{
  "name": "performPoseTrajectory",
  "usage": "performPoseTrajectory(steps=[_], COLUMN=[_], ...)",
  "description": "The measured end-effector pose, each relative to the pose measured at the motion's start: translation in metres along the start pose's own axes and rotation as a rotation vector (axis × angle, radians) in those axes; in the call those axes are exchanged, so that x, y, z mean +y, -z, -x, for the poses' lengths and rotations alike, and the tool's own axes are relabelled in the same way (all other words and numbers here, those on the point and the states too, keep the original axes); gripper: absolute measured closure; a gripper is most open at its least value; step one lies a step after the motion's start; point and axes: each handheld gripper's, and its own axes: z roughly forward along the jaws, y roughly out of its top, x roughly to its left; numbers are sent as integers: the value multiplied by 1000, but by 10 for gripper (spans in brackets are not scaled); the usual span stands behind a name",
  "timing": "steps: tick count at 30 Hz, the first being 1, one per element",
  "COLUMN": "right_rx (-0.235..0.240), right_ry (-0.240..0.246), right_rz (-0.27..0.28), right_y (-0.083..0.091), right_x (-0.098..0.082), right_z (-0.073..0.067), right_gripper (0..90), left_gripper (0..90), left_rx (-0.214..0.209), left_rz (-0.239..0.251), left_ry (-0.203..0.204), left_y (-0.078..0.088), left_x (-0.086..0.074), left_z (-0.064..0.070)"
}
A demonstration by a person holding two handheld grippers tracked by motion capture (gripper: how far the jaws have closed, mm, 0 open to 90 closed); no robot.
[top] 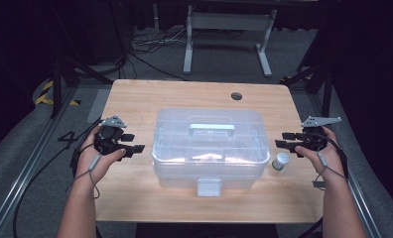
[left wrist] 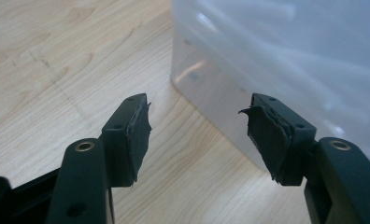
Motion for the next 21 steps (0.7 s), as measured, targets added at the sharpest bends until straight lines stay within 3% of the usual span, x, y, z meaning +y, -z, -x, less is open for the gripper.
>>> performPoseTrajectory(steps=[4, 6, 12, 21], right_rx=[-4, -1, 0, 4], right_ry=[-5, -12, -18, -18], right_rz=[2, -4, -4, -14], right_y=[0, -2, -3, -7], right_x=[0, -1, -2, -4], right_z=[1, 1, 1, 0], right_gripper=[488, 483, 474, 469], left_gripper=[398, 399, 397, 391], left_rx=[-19, -27, -48, -71], left_rz=[-14, -20, -4, 10], left_ry=[2, -25, -41, -108], left_y=[3, 7, 16, 31], left_x=[6, 14, 29, 60], left_z=[5, 10, 17, 35])
